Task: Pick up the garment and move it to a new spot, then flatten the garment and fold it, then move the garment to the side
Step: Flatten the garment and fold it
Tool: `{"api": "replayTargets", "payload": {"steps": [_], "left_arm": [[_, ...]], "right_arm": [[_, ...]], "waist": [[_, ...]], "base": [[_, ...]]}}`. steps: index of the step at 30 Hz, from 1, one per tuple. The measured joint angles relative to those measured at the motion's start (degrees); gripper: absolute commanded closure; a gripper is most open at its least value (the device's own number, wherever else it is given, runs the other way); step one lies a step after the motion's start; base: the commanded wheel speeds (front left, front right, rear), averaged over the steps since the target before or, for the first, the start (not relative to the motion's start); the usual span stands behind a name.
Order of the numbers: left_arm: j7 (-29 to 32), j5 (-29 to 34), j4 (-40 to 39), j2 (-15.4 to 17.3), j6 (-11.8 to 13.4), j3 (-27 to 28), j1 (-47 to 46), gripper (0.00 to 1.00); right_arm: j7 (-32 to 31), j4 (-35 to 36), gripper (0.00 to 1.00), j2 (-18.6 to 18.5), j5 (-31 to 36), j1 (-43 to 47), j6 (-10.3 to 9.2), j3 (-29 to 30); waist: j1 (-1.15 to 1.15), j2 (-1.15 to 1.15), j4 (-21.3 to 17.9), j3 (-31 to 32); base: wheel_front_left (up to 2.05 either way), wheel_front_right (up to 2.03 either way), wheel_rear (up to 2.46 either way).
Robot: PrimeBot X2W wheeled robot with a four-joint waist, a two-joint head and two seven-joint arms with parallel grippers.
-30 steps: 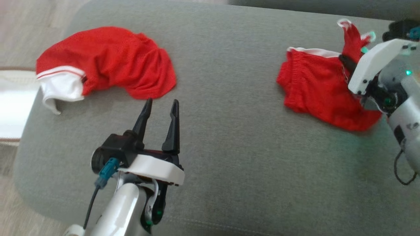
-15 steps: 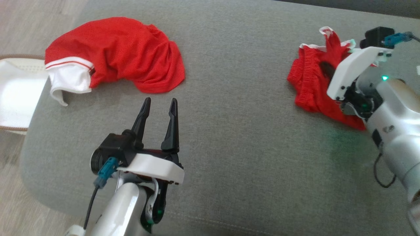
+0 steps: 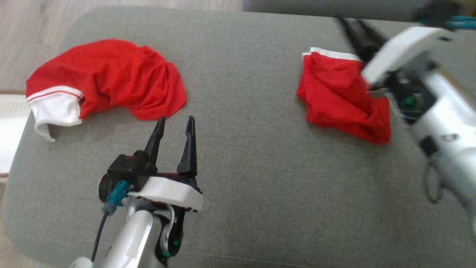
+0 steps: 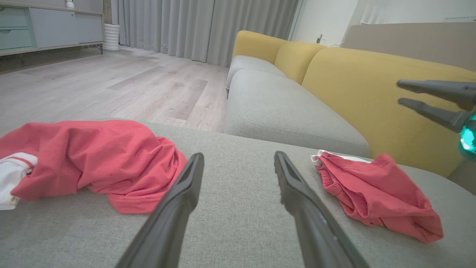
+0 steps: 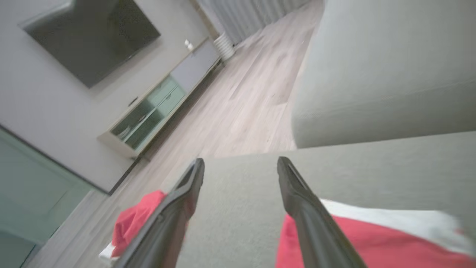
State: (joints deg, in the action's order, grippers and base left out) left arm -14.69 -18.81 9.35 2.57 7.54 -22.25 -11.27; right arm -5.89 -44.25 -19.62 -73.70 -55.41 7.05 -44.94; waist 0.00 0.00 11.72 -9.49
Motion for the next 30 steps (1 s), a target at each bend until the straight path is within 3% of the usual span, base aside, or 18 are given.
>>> {"api": "replayTargets", "payload": {"steps": [3,7,12,13,14,21,25,30], "left_arm": [[0.0,0.0,0.1,0.0,-0.1,0.4,0.7,0.0],[0.0,0.0,0.1,0.0,-0.5,0.2,0.7,0.0],[0.0,0.0,0.1,0.0,-0.5,0.1,0.7,0.0],[0.0,0.0,0.1,0.0,-0.5,0.0,0.7,0.0],[0.0,0.0,0.1,0.0,-0.5,-0.2,0.7,0.0],[0.0,-0.5,0.1,0.0,-0.5,-1.1,0.7,0.0],[0.0,-0.6,0.1,0.0,-0.1,-1.1,0.7,0.0],[0.0,-0.6,0.1,0.0,0.0,-0.9,0.7,0.0]], "right_arm": [[4.4,-0.1,0.0,-5.2,0.3,1.1,0.0,1.1],[6.7,-6.2,0.0,-10.1,1.7,1.5,0.0,1.6],[5.9,-13.8,0.01,-10.1,0.4,3.8,0.0,2.9],[5.3,-14.7,0.35,-9.8,-0.4,4.1,0.0,3.3],[4.4,-15.5,1.0,-9.5,-1.2,4.3,0.0,3.7],[-13.1,-21.7,1.0,-3.7,-18.5,4.4,0.0,13.7],[-25.2,-26.5,1.0,-2.0,-21.2,4.3,0.0,14.1],[-33.4,-22.7,1.0,1.7,-22.2,4.4,0.0,13.3]], "waist": [[0.0,0.0,-0.9,0.9],[0.0,0.0,-0.9,1.4],[0.0,0.0,0.2,0.8],[0.0,0.0,0.5,0.6],[0.0,0.0,0.8,0.4],[0.0,0.0,3.5,-0.7],[0.0,0.0,5.3,-1.1],[0.0,0.0,5.9,-0.5]], "base": [[0.0,0.0,0.0],[0.0,0.0,0.0],[0.0,0.0,0.0],[0.0,0.0,0.0],[0.0,0.0,0.0],[0.0,0.0,0.0],[0.0,0.0,0.0],[0.0,0.0,0.0]]}}
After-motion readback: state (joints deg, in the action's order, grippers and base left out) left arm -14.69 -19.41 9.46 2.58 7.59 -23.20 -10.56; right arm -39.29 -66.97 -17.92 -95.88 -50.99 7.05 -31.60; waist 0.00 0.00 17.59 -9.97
